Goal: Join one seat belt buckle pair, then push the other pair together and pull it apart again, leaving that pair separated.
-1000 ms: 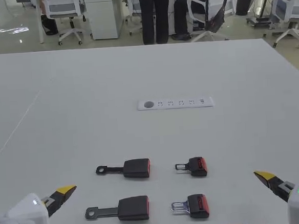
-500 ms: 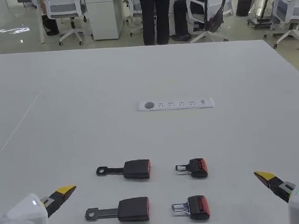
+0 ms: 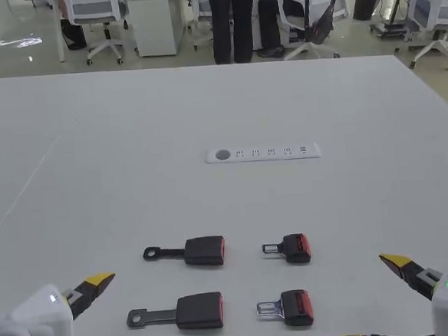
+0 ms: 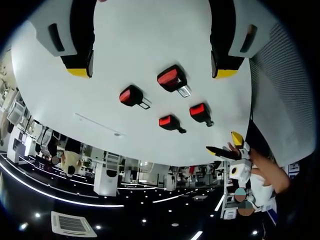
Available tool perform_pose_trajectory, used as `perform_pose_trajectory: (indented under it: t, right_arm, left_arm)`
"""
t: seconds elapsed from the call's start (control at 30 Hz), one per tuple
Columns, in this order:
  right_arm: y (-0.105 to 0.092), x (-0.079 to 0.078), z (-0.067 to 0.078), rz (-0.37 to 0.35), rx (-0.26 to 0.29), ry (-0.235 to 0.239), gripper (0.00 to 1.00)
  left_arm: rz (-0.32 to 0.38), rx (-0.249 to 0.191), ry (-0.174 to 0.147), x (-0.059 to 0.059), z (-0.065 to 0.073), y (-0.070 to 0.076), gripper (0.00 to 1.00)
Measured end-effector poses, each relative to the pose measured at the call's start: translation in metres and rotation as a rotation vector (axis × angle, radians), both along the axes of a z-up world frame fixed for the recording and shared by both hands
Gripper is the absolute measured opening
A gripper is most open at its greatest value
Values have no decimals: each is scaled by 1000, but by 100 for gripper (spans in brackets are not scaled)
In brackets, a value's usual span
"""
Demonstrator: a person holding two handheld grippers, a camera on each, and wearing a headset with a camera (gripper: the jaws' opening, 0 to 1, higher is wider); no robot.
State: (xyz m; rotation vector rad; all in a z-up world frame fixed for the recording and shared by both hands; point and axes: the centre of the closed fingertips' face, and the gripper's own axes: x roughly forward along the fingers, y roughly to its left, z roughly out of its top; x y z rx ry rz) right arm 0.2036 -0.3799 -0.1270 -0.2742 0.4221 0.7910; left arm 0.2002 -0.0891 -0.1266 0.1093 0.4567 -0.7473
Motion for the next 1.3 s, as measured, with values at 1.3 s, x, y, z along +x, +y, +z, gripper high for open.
perform_pose_trajectory:
  t: [1.3]
  right_arm:
    - [19,11,-22,276,-164,28,66]
  left_arm:
    - [-311,213,92,2,-20,-47,68]
